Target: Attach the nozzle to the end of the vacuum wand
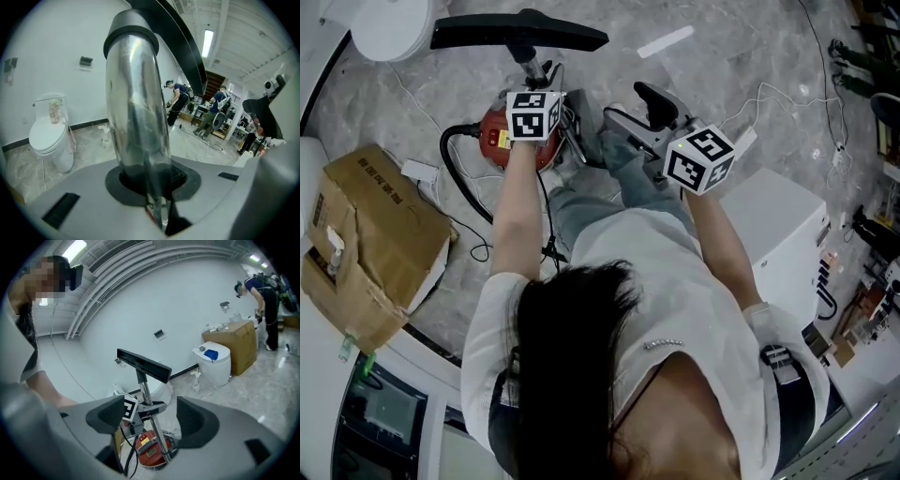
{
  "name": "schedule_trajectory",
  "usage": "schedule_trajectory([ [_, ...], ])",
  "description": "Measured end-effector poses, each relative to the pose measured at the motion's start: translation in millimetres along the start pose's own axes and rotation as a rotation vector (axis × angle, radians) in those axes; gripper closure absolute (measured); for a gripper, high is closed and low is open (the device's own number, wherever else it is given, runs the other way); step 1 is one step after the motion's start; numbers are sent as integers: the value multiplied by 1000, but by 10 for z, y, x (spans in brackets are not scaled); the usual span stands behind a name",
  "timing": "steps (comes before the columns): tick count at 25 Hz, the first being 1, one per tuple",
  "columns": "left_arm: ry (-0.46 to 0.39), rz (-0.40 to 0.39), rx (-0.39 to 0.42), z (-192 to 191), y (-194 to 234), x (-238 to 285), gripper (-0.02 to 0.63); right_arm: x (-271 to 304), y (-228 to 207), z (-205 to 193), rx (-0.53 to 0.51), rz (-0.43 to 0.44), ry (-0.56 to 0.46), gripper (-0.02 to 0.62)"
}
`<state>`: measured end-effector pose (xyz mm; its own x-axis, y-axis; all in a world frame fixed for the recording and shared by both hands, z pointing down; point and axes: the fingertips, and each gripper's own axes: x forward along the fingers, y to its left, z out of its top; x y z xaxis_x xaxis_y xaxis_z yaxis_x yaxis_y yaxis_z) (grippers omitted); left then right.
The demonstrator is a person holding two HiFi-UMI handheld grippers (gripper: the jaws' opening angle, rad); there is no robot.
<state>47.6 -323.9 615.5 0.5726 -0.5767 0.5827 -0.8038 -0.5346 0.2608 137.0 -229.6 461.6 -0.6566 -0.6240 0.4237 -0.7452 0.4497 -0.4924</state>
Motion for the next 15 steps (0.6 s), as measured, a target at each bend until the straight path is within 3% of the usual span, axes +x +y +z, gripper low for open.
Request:
schedule_trajectory([
  [15,8,-18,-3,-1,-13,90,532,2,-88,-34,2,-8,19,235],
])
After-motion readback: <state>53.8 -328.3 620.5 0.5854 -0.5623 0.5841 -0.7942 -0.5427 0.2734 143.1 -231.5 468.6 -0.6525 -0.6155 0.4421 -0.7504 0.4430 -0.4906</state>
